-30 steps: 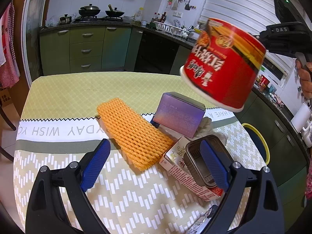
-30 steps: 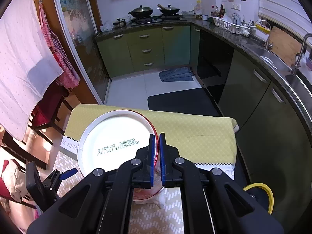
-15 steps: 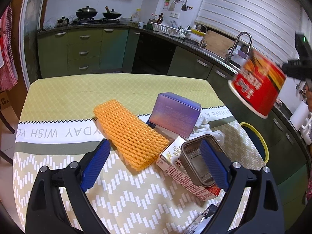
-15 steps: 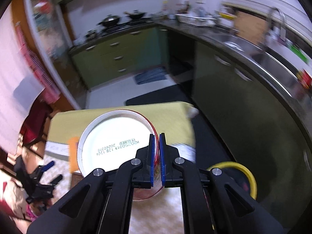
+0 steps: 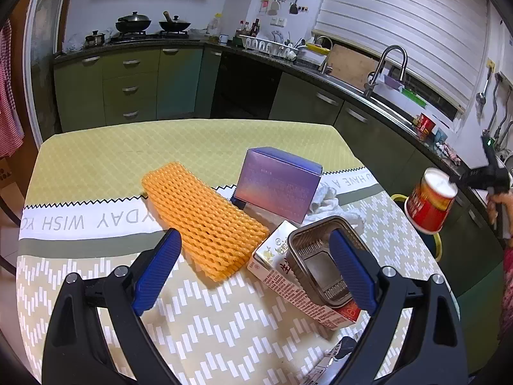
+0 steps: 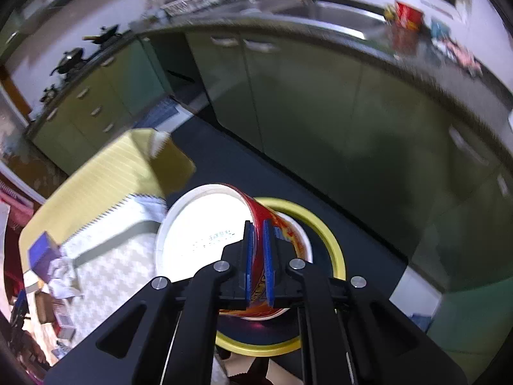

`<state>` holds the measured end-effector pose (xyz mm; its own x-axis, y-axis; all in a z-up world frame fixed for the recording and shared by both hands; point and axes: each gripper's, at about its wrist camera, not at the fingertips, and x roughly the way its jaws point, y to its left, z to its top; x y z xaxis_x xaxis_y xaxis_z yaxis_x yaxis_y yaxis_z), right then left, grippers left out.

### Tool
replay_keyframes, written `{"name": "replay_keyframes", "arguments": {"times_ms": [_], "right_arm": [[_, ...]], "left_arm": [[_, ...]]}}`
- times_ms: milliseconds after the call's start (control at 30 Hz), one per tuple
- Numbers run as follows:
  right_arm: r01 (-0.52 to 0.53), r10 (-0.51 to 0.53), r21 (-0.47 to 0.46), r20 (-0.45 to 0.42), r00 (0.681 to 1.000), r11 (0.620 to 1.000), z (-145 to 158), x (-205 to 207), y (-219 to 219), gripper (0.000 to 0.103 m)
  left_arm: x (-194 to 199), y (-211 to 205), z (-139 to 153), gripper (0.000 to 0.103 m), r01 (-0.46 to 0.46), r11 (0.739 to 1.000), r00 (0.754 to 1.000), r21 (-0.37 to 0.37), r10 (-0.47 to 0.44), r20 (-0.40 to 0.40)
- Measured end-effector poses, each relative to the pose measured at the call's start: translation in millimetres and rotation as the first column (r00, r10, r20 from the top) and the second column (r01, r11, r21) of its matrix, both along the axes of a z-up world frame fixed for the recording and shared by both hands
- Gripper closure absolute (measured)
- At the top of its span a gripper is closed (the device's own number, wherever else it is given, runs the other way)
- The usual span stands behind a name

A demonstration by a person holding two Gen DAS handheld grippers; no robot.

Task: Collect trash
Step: 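Carry the red cup over the yellow bin and open the right gripper, then grasp the brown foil tray rim with the left gripper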

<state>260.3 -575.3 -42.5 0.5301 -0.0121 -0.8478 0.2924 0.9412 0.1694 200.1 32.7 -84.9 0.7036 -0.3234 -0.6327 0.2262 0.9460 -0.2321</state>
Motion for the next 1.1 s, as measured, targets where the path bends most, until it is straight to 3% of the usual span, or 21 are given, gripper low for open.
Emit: {"name": "replay_keyframes", "arguments": {"times_ms": [200,600,1000,1100], "right_arm": [[0.001,0.002,0.050,-0.067,0.998,0.999,-40,10,-12,0.095],[-0.100,0.097,0.075,0.042,0.994,0.992,-13,-38,43,0.091],[-0.175,0.160,0.144,0.113,0.981,0.974,-41,-110,78,0.089],[-0.187,0.170,0.151,0.121,0.978,0.971,-45,-112,79,0.089]], "left_arm": [[1,-4,-1,0.014,0.006,1.000,1.000,0.007,-0.006,-0.004],[1,-14,-3,0.014,0.032,0.999,0.999,0.024,-0.032,-0.002],[-6,-48,-1,0.013,0.140,0.986,0.990,0.088,-0.138,-0.026],[-2,-55,-1,0.013,0.127,0.985,0.991,0.116,-0.121,-0.056]]}}
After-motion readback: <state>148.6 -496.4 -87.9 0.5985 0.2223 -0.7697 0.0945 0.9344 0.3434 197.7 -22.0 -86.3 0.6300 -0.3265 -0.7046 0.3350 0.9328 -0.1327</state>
